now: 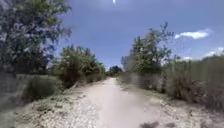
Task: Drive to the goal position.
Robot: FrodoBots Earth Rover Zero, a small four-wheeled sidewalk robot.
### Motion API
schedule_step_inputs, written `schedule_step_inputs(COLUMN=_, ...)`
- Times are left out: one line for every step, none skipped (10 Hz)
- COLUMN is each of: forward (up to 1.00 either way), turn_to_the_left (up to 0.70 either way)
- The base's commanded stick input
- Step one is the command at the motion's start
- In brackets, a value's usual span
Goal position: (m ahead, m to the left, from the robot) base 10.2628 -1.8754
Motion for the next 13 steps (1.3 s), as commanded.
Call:
schedule_step_inputs(forward=0.45, turn_to_the_left=0.0)
schedule_step_inputs(forward=0.45, turn_to_the_left=0.0)
schedule_step_inputs(forward=0.45, turn_to_the_left=0.0)
schedule_step_inputs(forward=0.45, turn_to_the_left=0.0)
schedule_step_inputs(forward=0.45, turn_to_the_left=0.0)
schedule_step_inputs(forward=0.45, turn_to_the_left=0.0)
schedule_step_inputs(forward=0.45, turn_to_the_left=0.0)
schedule_step_inputs(forward=0.45, turn_to_the_left=0.0)
schedule_step_inputs(forward=0.45, turn_to_the_left=0.0)
schedule_step_inputs(forward=0.45, turn_to_the_left=0.0)
schedule_step_inputs(forward=0.45, turn_to_the_left=0.0)
schedule_step_inputs(forward=0.45, turn_to_the_left=0.0)
schedule_step_inputs(forward=0.45, turn_to_the_left=0.0)
